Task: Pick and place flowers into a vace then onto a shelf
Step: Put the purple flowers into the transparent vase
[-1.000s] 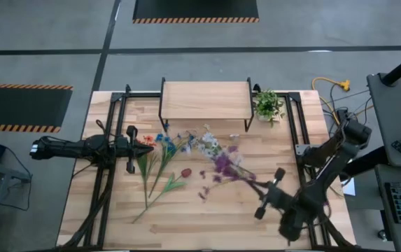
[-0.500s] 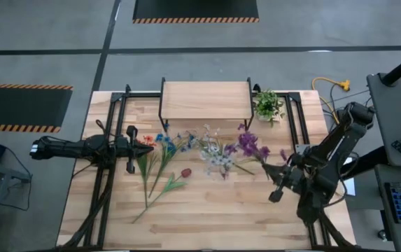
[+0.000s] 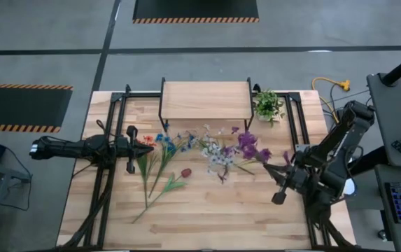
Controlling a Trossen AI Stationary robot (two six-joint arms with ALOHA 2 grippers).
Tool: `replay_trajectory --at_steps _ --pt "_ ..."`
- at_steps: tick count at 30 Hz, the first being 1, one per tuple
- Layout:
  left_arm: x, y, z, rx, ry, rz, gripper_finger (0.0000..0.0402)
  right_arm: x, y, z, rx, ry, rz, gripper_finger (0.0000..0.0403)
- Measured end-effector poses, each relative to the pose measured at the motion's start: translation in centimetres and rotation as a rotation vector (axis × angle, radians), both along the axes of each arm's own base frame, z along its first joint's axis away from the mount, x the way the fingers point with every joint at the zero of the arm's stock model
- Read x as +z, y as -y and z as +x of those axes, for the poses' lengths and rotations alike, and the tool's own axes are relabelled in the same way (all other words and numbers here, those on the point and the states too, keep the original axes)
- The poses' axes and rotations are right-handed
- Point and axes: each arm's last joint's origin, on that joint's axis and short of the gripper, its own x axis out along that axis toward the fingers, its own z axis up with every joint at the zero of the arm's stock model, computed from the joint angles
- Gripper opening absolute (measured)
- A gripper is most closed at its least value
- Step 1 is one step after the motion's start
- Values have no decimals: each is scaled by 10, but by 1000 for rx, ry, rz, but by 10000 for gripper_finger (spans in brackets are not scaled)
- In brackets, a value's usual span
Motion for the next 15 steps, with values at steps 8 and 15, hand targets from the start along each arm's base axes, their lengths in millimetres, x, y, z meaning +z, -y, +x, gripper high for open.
replay_trajectory --at_steps 8,15 --pt "0 0 0 0 -3 0 0 21 -4 2 80 -71 -6 8" --pt "0 0 0 0 -4 0 0 31 -10 4 211 -154 -5 8"
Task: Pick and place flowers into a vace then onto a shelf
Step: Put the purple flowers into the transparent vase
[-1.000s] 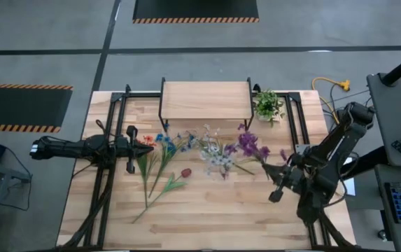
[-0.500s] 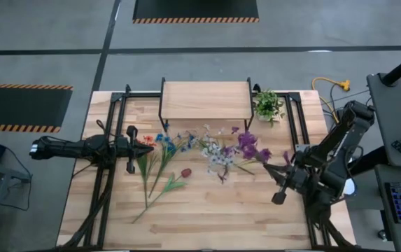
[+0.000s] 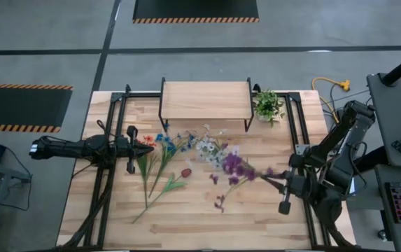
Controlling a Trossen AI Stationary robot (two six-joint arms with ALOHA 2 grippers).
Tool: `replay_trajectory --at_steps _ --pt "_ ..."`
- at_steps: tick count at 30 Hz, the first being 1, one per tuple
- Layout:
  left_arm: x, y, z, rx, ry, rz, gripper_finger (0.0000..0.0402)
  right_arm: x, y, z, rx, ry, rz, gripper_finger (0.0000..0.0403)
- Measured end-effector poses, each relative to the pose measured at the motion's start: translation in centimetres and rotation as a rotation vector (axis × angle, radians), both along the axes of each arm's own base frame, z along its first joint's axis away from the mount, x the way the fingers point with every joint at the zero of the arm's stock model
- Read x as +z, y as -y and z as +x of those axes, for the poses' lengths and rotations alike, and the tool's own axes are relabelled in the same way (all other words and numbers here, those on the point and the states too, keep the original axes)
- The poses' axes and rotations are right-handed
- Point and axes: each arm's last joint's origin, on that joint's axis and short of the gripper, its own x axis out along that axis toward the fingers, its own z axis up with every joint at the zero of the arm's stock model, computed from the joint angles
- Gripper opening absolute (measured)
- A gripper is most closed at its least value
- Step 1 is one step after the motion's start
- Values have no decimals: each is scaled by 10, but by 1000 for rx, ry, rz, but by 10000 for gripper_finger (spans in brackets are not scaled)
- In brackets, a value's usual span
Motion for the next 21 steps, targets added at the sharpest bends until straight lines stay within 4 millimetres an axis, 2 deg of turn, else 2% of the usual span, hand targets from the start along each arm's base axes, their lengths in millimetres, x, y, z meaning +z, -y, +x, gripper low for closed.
replay_trajectory --at_steps 6,9,13,16,21 --pt "0 0 0 1 0 0 0 5 -12 5 256 -36 69 8" --pt "0 0 0 1 0 0 0 13 -19 8 372 22 20 8" --pt "0 0 0 1 -1 0 0 19 -20 10 413 144 -134 8" --pt "0 0 0 1 -1 0 0 13 -14 10 393 229 -208 8" --pt "0 0 0 1 0 0 0 -16 11 7 395 321 -214 8"
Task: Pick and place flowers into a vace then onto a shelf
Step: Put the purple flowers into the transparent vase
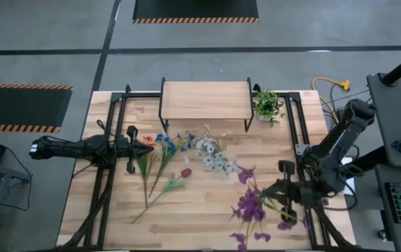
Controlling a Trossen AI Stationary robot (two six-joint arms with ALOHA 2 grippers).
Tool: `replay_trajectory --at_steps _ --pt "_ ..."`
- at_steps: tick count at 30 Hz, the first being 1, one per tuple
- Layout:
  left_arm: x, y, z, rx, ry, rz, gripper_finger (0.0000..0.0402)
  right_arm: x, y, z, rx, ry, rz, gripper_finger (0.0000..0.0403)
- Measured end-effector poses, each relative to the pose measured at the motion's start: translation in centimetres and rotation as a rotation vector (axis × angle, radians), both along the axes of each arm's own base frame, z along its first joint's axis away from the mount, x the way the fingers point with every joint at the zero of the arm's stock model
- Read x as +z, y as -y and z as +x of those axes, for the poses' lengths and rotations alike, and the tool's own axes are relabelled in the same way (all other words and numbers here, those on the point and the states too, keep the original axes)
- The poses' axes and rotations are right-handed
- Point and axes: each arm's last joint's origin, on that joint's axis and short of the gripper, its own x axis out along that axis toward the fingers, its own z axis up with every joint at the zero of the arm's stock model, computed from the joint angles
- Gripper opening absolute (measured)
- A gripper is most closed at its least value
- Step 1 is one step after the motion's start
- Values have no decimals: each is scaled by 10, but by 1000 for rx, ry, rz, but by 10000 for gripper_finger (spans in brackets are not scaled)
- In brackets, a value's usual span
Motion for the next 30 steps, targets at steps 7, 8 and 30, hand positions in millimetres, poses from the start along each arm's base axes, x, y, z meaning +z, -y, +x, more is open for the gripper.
replay_trajectory --at_steps 7,8,30 --pt "0 0 0 0 -1 0 0 -41 48 -3 -73 210 120 8" --pt "0 0 0 0 -1 0 0 -45 54 -4 -81 238 136 8" --pt "0 0 0 0 -5 0 0 -77 87 66 -152 260 177 8"
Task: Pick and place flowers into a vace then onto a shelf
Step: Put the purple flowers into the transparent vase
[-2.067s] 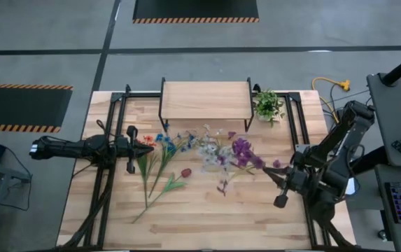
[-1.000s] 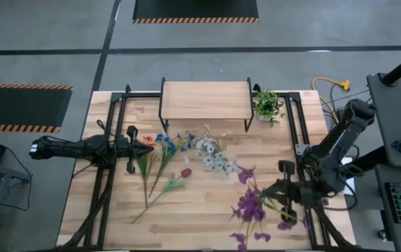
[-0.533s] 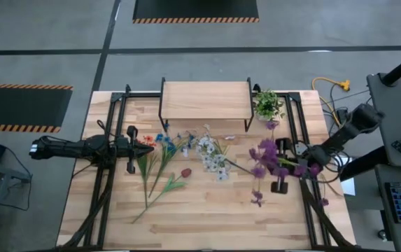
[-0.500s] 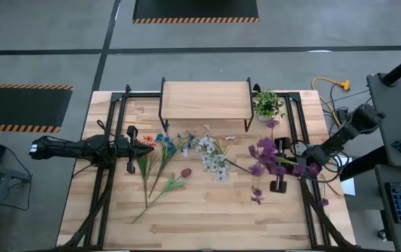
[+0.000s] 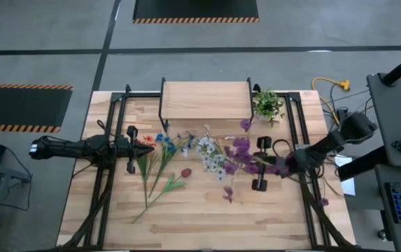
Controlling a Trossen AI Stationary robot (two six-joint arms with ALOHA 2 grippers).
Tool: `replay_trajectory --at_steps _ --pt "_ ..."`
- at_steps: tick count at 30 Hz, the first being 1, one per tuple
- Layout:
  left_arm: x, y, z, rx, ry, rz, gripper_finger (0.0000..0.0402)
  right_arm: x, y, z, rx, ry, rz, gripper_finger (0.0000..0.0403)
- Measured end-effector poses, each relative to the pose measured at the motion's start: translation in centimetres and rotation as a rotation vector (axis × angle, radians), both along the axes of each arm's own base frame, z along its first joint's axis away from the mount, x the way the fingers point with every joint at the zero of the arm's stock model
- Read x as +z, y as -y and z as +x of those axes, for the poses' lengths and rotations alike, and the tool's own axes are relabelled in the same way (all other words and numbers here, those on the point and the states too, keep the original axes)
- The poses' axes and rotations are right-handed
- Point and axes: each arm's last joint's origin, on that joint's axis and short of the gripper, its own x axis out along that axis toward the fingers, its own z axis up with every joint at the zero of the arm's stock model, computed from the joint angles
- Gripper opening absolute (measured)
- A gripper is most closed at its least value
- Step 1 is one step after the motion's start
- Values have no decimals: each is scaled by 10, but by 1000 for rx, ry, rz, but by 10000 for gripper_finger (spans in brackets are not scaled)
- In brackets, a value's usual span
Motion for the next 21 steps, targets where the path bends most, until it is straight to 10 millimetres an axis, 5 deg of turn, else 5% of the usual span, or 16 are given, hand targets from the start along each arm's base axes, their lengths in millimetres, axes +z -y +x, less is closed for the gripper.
replay_trajectory --at_steps 7,21 --pt "0 0 0 0 -1 0 0 -9 3 32 -25 -36 45 8" --pt "0 0 0 0 -2 0 0 -27 1 39 -9 -98 91 8"
